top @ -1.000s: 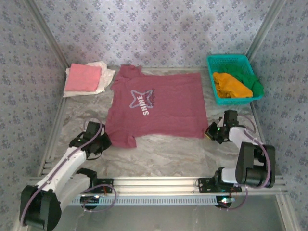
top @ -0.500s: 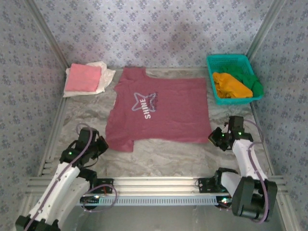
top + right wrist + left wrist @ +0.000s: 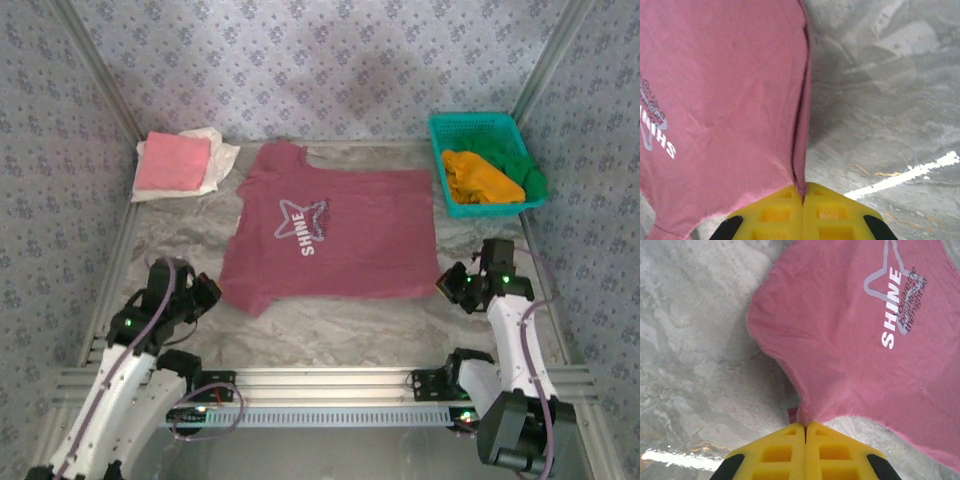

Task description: Fold and stack the t-shirts

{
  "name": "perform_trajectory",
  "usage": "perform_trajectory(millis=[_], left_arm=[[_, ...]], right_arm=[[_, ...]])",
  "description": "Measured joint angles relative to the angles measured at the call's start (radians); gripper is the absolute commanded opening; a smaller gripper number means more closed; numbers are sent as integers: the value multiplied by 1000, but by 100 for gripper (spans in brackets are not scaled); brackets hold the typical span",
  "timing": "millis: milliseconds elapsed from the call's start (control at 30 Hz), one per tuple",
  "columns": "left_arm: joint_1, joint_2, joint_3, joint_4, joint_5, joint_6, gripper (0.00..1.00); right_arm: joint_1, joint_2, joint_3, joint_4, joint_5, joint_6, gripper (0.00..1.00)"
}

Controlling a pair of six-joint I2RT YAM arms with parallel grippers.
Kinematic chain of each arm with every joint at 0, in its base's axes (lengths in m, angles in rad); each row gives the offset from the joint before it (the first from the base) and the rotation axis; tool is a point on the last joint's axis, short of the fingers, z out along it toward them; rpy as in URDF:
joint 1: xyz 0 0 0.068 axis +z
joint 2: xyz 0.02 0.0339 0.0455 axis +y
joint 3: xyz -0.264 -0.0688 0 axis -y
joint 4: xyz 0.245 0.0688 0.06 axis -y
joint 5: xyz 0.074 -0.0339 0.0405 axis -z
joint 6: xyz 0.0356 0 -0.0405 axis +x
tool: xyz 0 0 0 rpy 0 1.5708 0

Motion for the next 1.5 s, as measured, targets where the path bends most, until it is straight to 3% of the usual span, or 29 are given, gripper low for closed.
perform_trajectory(millis=[233,367,667,1067,1500], left_arm=[[5,407,215,172,41,107,0],[28,539,267,226,51,168,0],[99,643,376,266,58,267,0],[106,824,521,316,62,372,0],[117,904,594,315,46,443,0]], right_arm=[[0,177,119,68,41,-37,0],[0,277,141,98,66,-64,0],[26,395,248,111,118,-91,0],[34,575,338,163,147,-113,0],[55,651,406,195,154,-113,0]])
